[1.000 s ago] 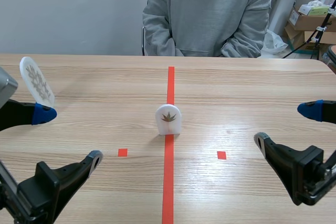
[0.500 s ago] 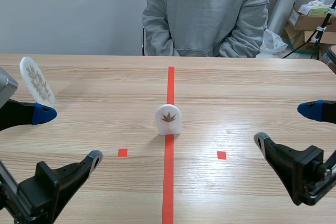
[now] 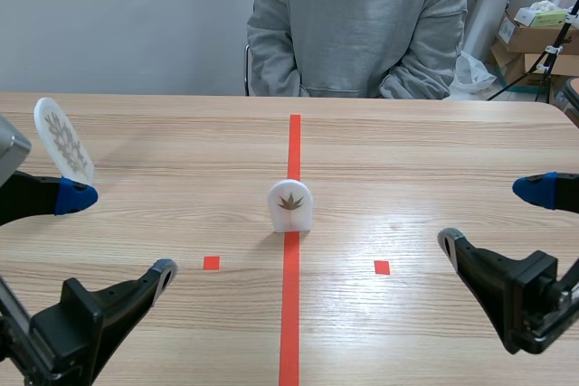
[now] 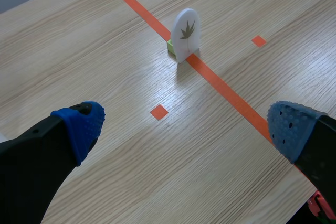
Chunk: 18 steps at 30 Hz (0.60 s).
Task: Do the leaf sorting experiment
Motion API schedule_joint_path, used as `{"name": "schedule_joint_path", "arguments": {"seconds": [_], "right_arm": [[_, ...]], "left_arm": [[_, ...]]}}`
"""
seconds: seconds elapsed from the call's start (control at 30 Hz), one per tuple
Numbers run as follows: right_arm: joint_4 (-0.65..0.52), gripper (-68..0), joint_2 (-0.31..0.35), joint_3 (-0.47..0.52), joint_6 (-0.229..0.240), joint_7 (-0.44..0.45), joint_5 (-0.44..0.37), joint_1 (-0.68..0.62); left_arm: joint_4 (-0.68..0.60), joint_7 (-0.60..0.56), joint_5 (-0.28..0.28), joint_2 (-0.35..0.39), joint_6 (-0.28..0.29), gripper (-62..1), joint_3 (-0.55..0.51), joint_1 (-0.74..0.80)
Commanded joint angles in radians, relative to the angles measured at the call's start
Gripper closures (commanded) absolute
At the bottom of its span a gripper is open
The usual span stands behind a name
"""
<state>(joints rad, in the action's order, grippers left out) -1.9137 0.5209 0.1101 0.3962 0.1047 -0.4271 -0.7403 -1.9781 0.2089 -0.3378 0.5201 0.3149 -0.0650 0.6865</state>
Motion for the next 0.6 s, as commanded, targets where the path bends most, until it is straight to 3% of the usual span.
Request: {"name": "schedule_joint_path", "arguments": {"seconds": [0.0, 0.23, 0.37, 0.57], "right_arm": [[-0.013, -56.0, 0.0, 0.013, -0.008, 0.013, -0.003, 0.012], [-0.013, -56.0, 0.0, 0.013, -0.01, -0.013, 0.0, 0.012], [-0.013, -56.0, 0.0, 0.013, -0.038, -0.018, 0.012, 0.015], [-0.013, -56.0, -0.001, 0.013, -0.04, -0.133, 0.042, 0.056]], "left_arm": [[0.0, -0.013, -0.002, -0.007, -0.005, -62.3, 0.005, -0.003], [0.0, -0.013, -0.002, -0.007, -0.005, -62.3, 0.005, -0.003], [0.0, -0.013, -0.002, -0.007, -0.005, -62.3, 0.005, -0.003], [0.0, -0.013, -0.002, -0.007, -0.005, -62.3, 0.005, -0.003]]}}
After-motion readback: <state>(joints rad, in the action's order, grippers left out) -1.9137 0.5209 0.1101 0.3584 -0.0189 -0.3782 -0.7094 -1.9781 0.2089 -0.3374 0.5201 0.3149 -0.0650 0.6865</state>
